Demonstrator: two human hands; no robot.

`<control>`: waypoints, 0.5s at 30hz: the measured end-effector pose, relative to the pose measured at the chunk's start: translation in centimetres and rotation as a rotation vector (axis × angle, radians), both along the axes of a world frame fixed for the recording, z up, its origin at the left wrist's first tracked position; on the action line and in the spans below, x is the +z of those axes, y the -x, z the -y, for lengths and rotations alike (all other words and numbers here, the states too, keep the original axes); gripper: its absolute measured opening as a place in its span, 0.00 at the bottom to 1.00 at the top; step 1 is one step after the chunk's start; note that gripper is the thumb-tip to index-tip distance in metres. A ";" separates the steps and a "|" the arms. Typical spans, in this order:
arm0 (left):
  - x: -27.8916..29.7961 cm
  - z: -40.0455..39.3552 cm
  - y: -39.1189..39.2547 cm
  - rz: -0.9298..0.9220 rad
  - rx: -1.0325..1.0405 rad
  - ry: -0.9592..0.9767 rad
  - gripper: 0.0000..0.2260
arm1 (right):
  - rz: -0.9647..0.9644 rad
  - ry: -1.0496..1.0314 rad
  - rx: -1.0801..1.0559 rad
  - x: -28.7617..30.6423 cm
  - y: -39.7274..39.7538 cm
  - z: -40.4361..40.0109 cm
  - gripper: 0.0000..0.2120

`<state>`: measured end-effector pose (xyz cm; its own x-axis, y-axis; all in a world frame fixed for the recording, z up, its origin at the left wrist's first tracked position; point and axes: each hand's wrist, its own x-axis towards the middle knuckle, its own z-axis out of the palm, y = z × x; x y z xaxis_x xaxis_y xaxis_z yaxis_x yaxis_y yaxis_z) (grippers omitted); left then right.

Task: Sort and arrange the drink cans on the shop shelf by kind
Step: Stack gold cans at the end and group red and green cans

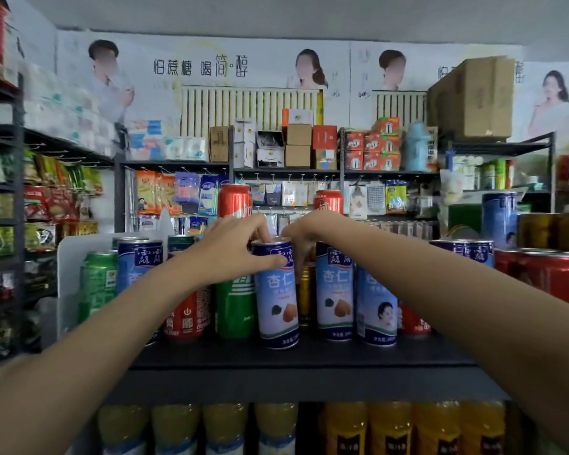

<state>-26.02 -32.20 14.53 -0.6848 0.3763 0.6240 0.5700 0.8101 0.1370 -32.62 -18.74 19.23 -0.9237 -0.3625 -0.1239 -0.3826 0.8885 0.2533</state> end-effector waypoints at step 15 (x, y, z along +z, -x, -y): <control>-0.1 -1.2 3.0 0.059 0.083 0.058 0.13 | -0.213 0.827 0.115 8.0 -3.9 -7.2 0.18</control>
<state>-28.98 -31.05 14.46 -0.7501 0.3514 0.5602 0.4932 0.8616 0.1200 -28.73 -11.53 27.23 -0.8494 -0.3520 0.3932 -0.4991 0.7780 -0.3816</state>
